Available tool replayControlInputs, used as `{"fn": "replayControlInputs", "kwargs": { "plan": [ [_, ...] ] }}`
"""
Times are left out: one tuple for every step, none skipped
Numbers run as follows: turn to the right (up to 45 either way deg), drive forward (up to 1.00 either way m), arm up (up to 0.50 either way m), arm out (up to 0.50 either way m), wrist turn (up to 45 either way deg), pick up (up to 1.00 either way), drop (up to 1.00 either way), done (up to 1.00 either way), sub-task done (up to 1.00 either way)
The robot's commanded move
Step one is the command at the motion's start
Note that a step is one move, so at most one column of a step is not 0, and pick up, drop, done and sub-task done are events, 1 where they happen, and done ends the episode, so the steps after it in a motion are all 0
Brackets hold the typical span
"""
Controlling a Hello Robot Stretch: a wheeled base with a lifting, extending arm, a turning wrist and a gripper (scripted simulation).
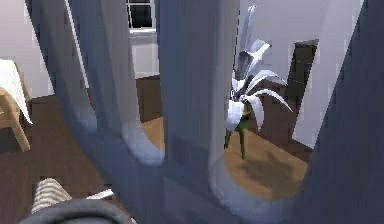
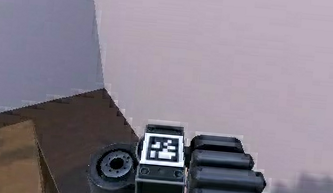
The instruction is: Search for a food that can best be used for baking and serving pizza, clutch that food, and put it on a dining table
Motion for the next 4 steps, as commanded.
{"fn": "replayControlInputs", "kwargs": {
  "plan": [
    [-45.0,0.0,0.0,0.0,0.0,0.0,0.0,0.0,0.0],
    [-12.0,0.0,0.0,0.0,0.0,0.0,0.0,0.0,0.0],
    [0.0,0.0,0.0,0.48,0.0,0.0,0.0,0.0,0.0],
    [0.0,0.0,0.0,0.0,39.0,0.0,0.0,0.0,0.0]
  ]
}}
